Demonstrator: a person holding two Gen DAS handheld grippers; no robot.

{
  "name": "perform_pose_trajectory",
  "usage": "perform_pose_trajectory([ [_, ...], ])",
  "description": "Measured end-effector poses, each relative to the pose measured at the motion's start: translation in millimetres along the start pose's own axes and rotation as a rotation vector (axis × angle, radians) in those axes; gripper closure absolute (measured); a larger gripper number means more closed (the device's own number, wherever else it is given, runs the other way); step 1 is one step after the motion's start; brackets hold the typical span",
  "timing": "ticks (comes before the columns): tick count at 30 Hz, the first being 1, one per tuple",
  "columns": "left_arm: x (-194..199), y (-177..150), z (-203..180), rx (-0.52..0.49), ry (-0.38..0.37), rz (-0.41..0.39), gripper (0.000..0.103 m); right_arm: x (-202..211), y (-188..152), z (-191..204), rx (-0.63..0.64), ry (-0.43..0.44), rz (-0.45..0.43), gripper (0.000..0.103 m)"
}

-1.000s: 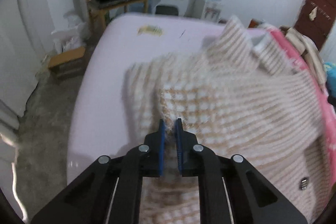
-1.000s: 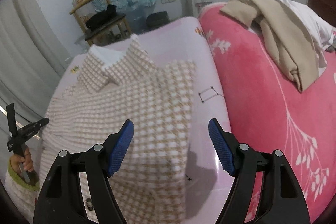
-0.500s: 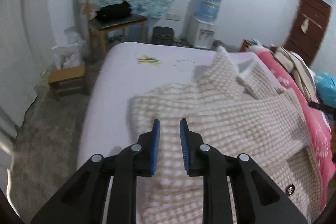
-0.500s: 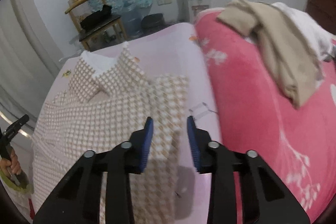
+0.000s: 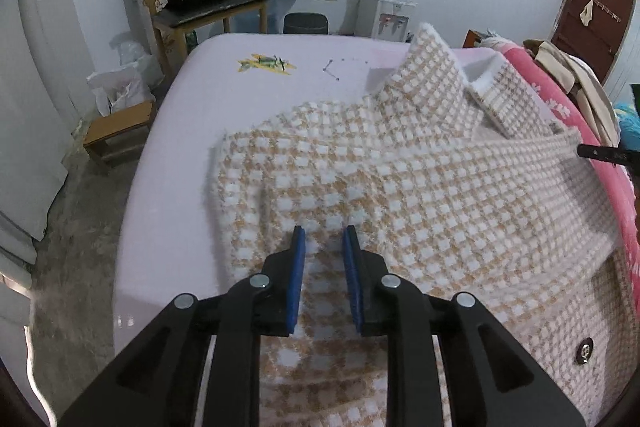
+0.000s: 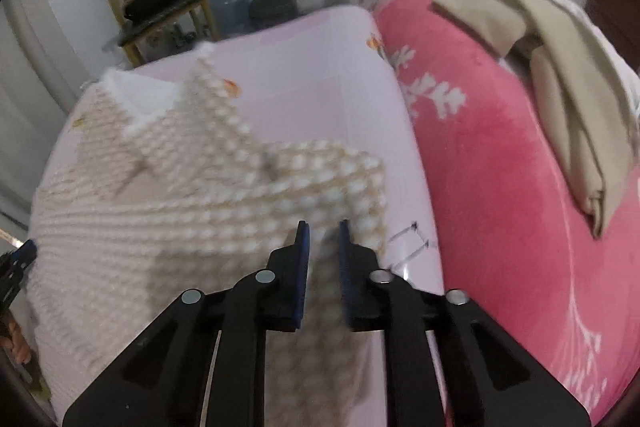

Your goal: Fold large clothes

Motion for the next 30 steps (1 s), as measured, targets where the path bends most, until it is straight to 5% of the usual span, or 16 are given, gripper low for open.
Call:
perform_pose_trajectory([
  [6,32.1,-7.6,-21.6,-0.097,-0.108,-0.046,0.08,43.5,-56.5,55.4,0.178,0.118,-0.015,0.066],
  [9,6.9,-27.7,-26.9,-0.127,-0.043,0.063,0.069,22.5,-80.9,67.6,0.238,0.064,0.039,0.059],
  [14,16.5,-30.7,-33.5,-0.133,0.002,0.038,0.067,21.4,-81.6,66.9,0.182,0.026,0.044,0.055],
  [18,56.1,-38.7,-33.2,-0.12,-0.002,-0.001,0.052,69.3,-96.1,76.7,0.168,0.04,-0.023,0.045],
  [24,118.6,-91.5,-38.6,-0.088,-0.044,0.007,0.032,130.6,-168.4,96.4,0.15,0.063,-0.034,0.031],
  [30,142.9,-158.2,-58.4,-0.112,-0.056,0.077,0.023,161.5,-240.1,108.4,0.1,0.052,-0.024,0.02],
])
Point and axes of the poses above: each gripper's, at about its wrist camera, not at the fingertips, and x roughly against the way its jaws point, z to its left, y to its top, the point moved 4 cm from there along -x, roughly the way its jaws point
